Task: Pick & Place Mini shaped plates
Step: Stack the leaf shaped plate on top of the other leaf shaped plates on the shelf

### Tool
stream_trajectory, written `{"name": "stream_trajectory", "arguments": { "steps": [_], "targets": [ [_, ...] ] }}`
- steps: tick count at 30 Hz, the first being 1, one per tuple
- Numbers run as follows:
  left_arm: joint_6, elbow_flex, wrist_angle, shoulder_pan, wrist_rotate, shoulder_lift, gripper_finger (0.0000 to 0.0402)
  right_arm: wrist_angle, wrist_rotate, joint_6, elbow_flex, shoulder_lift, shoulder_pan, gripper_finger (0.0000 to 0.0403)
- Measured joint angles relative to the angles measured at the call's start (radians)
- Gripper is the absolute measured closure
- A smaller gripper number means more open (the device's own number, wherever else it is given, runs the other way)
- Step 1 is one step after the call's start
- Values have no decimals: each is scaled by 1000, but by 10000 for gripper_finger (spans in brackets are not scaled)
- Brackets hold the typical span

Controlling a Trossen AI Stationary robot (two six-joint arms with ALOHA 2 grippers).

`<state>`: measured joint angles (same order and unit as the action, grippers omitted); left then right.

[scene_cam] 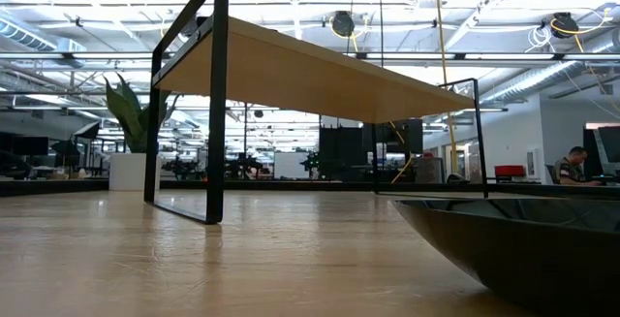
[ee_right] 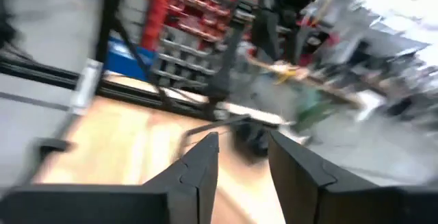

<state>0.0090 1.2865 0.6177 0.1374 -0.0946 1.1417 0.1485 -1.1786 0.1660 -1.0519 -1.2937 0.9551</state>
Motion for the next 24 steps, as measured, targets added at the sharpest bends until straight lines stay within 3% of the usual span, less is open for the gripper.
{"name": "stream_trajectory", "arguments": {
  "steps": [2, 4, 8, 13, 17, 24],
  "targets": [
    [-59, -88, -30, 18, -81, -51, 249, -119, 28, -163, -1, 26, 28, 277],
    [-134, -202, -71, 24, -127, -99, 249, -258, 126, -351, -1, 39, 38, 269],
    [-233, -442, -212, 20, -104, -147, 249, -477, 328, -611, 0, 10, -15, 264],
    [-188, -608, -537, 41, -60, -169, 250, -434, 601, -645, -1, -87, -173, 264],
    [-45, -635, -745, 91, -56, -171, 250, -374, 820, -626, -1, -195, -285, 264],
    [176, -636, -866, 197, -201, -192, 250, -363, 1003, -718, -31, -383, -367, 264]
  ]
}}
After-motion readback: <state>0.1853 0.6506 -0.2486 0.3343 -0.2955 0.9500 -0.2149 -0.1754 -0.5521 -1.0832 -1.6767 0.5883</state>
